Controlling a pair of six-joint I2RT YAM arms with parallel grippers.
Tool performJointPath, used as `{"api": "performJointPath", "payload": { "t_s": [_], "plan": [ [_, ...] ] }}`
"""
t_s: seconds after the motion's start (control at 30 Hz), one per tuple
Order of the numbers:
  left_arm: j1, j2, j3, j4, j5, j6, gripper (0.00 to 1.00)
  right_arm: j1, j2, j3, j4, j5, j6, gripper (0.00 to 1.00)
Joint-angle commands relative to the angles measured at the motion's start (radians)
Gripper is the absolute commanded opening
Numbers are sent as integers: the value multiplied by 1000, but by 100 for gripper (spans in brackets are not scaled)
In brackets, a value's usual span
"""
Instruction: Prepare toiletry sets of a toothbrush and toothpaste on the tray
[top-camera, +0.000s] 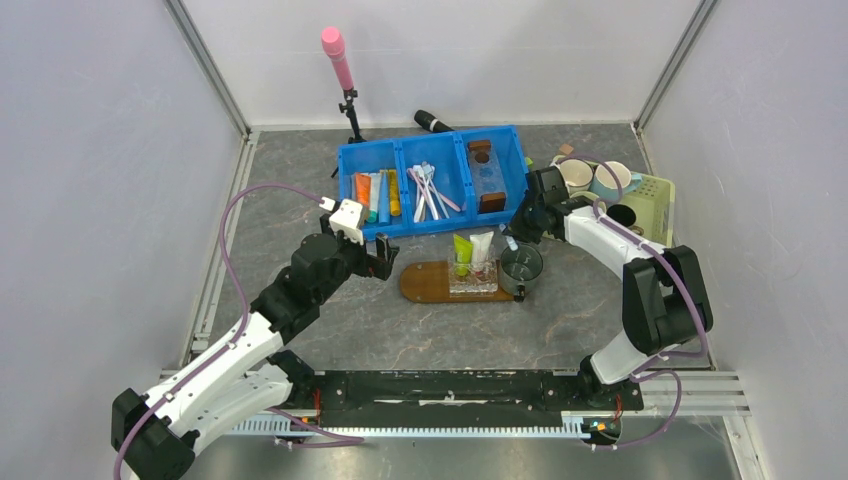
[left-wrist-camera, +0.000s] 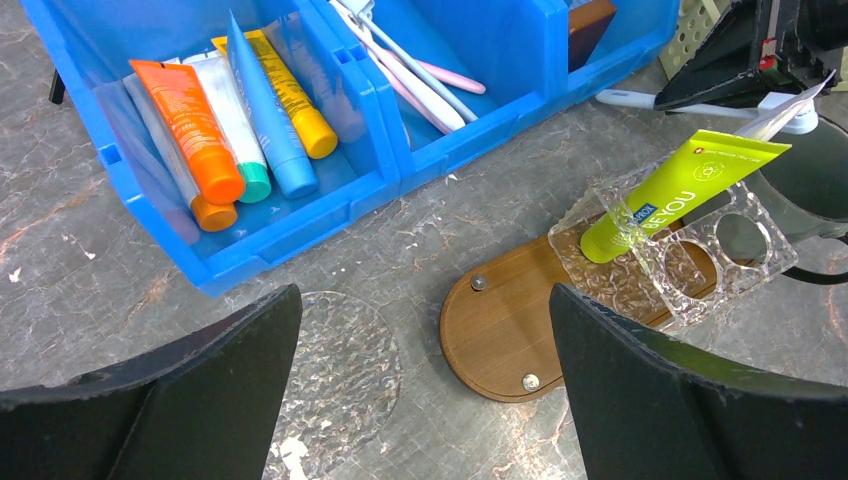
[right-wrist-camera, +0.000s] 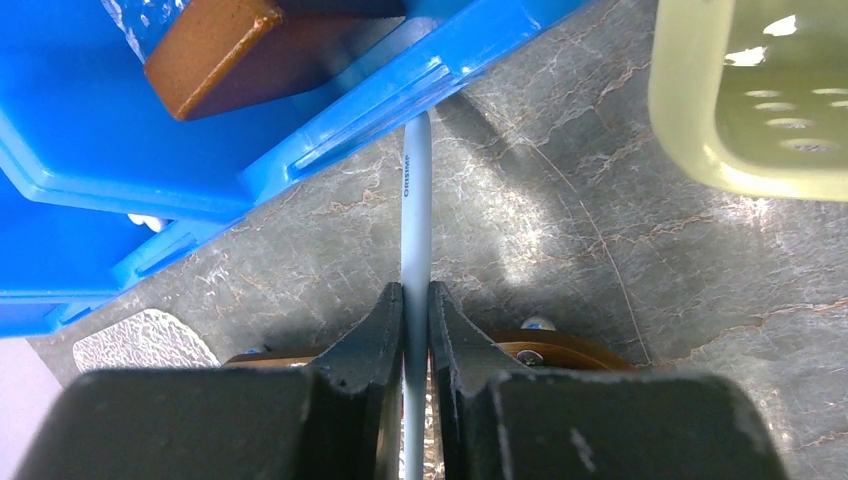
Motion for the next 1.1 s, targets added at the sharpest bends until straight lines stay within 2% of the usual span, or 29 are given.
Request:
{"api": "performJointPath", "payload": {
  "t_s": [0.0, 0.63, 1.07],
  "plan": [
    [5, -7, -1, 45, -16, 34, 100, -3, -38, 48, 24, -17, 8, 0],
    [5, -7, 0, 44, -24, 39, 100, -12, -104, 184, -154, -24, -107, 0],
    [9, 10, 2, 51, -22, 39, 100, -12, -262, 259, -338, 11, -254, 0]
  ]
}}
